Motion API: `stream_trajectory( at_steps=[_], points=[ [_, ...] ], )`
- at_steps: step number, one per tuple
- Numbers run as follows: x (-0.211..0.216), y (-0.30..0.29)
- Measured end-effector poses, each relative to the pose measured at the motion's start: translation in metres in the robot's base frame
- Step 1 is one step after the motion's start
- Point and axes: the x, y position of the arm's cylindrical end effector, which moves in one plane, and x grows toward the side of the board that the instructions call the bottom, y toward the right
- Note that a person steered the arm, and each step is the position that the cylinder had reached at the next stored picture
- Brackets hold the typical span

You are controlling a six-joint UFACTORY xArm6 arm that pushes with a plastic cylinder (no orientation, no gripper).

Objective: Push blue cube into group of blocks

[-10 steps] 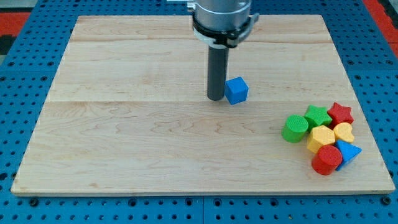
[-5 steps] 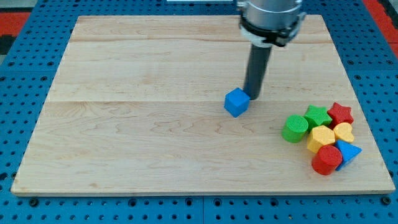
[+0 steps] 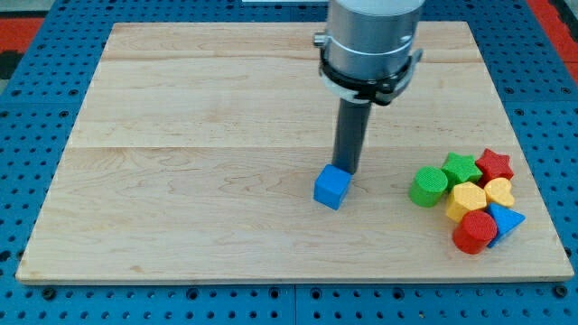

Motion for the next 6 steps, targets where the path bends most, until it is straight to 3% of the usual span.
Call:
stream_trajectory(
  at_steps=[2, 6],
  points=[
    [0.015, -0.040],
    [0.130, -0.001]
  ],
)
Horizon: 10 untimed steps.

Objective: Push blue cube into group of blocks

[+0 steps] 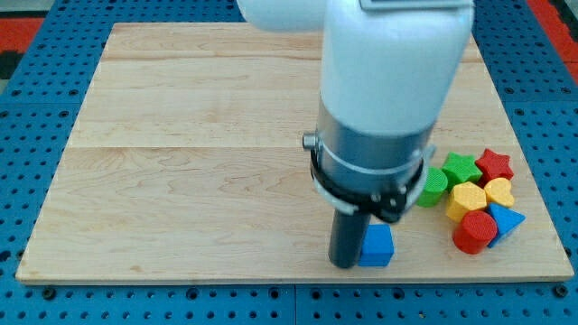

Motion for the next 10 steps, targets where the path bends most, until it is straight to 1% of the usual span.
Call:
stream_trajectory(
  at_steps=[1, 2, 5, 6, 8, 9, 10],
  points=[
    [0.010, 0.007],
    [0.007, 0.010],
    [-0.027, 0.014],
    [-0.031, 0.030],
    [-0.041, 0.091],
    [-0.037, 0.102],
    [-0.033, 0.087]
  ],
)
